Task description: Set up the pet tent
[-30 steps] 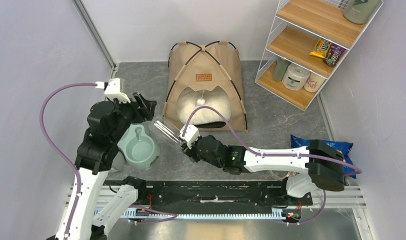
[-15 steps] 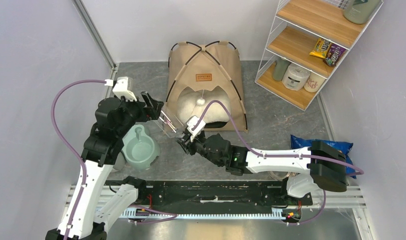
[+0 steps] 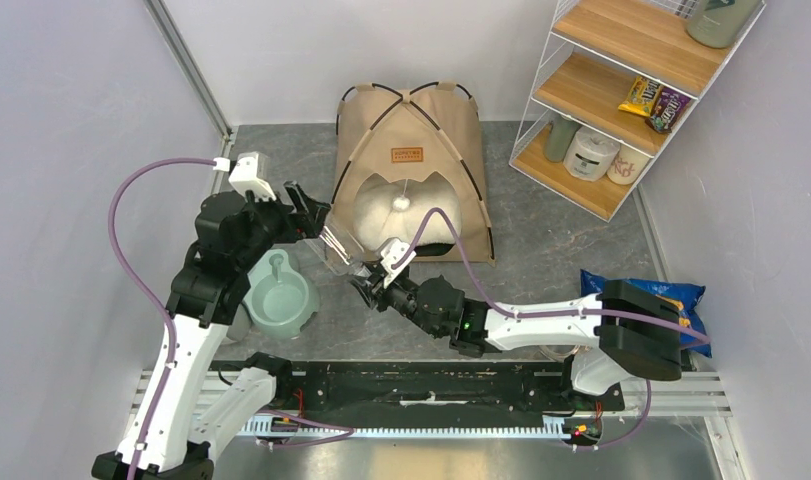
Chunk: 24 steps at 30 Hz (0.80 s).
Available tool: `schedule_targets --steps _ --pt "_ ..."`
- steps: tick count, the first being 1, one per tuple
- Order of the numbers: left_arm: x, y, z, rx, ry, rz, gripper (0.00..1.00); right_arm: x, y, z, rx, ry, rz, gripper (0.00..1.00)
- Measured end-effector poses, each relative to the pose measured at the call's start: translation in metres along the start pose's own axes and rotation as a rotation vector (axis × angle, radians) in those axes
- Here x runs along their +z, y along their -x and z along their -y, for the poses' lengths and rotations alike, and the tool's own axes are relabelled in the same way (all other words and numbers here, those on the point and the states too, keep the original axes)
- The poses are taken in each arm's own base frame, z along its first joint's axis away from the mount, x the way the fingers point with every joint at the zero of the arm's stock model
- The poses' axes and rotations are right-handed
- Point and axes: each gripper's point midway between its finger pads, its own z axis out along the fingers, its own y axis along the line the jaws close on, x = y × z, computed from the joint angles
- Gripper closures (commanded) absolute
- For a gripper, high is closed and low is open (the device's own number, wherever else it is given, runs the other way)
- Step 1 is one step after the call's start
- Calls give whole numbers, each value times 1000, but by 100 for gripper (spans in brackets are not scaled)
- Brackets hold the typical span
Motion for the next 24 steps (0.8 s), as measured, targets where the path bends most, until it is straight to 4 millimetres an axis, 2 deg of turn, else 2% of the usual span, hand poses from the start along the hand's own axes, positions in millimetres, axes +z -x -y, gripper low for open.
schedule_targets --steps 13,15,20,21,22,24 --pt "-11 18 9 -123 -14 87 16 13 14 4 -22 -44 134 100" --pt "-11 20 11 -139 -23 96 22 13 17 4 -29 -41 145 100" --pt "-10 23 14 -156 -37 107 47 13 20 4 -46 -37 157 100" --pt "-11 23 14 -158 -40 108 52 14 20 4 -49 -37 157 93" --pt "-11 23 14 -157 -41 109 54 14 19 4 -49 -37 157 80" --pt "-11 23 14 -157 -41 109 55 14 18 4 -50 -37 155 49"
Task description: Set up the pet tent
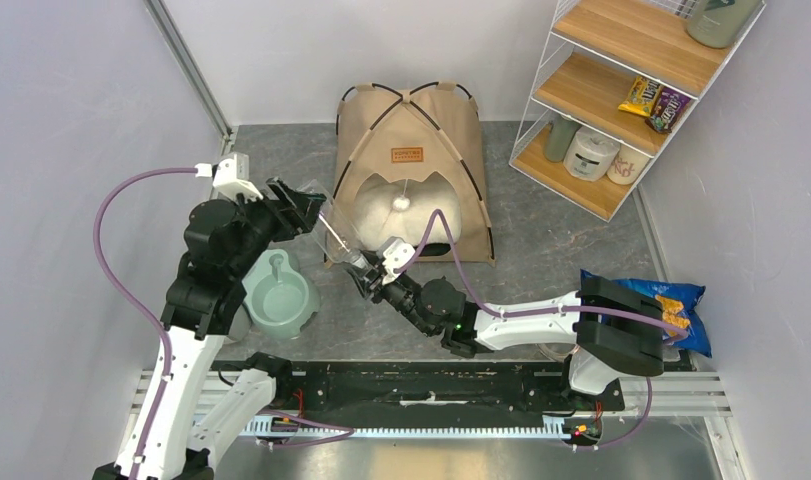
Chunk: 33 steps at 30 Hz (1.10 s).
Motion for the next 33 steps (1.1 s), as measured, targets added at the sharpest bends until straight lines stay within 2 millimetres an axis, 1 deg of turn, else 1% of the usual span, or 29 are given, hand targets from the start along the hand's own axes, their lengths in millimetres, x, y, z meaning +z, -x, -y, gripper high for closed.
schedule_targets --steps 1,2,4,5,8,12,18,21,24,30,33 --pt "0 0 0 0 0 0 55 0 0 0 0 0 -1 32" --pt "0 0 0 1 1 0 56 0 0 0 3 0 -1 19" --pt "1 -1 -2 8 6 4 57 0 -1 -2 12 5 -8 5" --pt "2 -1 -4 18 12 9 57 0 -2 -3 15 10 -11 3" --pt "6 -2 -14 51 38 37 59 -1 -6 -4 20 17 -25 3" --pt "13 -4 -33 115 93 85 60 -7 -10 -2 37 15 -66 3" --pt "24 -11 -63 257 180 120 59 -26 3 13 76 -31 -105 3" --pt "27 -14 -80 331 238 131 60 -35 8 25 93 -67 -124 3" --pt "27 -15 -92 378 285 149 60 -44 9 39 102 -107 -146 3" --pt "18 -10 -114 434 376 243 61 -62 16 78 128 -198 -174 3" --pt "15 -8 -127 460 439 284 62 -69 21 92 147 -234 -175 3"
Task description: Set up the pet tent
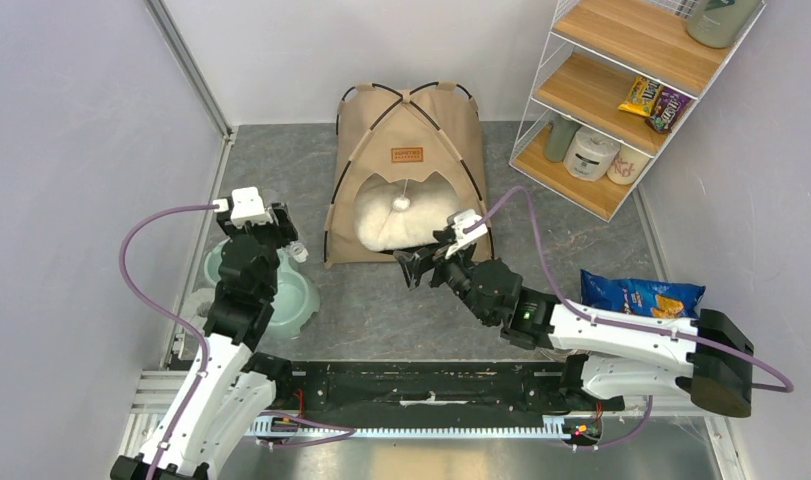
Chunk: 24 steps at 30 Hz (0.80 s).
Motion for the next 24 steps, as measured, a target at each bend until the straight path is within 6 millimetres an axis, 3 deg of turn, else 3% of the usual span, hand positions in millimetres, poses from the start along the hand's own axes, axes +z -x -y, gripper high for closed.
schedule_targets --steps 11,20,24 --pt "2 -21 -36 71 195 45 63 -10 1 36 42 -85 -27 3" --pt "7 -27 -45 127 256 49 64 -9 -6 49 54 -123 -48 3" --pt "8 -40 -45 154 258 44 64 -9 -7 51 59 -128 -53 3"
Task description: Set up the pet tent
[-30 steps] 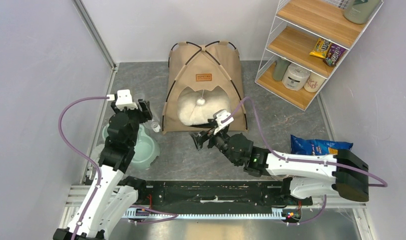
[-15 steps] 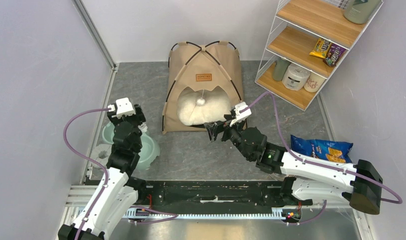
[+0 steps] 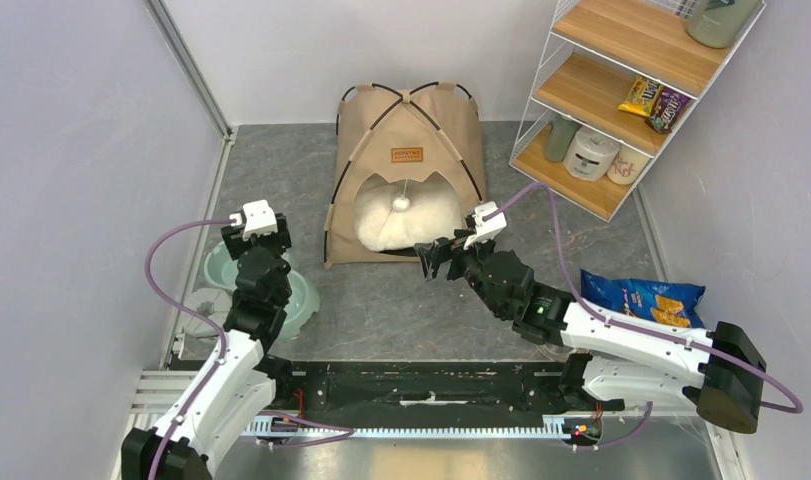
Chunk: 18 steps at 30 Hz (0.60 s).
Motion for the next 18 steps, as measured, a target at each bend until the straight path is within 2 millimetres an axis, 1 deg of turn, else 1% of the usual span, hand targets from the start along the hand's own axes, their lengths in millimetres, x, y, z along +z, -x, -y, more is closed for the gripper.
schedule_targets --steps 2,8,13,18 --pt "0 -7 2 19 -3 -6 64 0 0 1 4 -3 -2 3" --pt "0 -7 1 10 6 47 64 2 -1 3 9 -7 -5 3" --pt "-2 -8 -1 -2 13 82 64 4 -7 4 6 -11 -21 3" --pt "-3 -10 -2 1 17 96 64 5 -8 5 6 -12 -24 3"
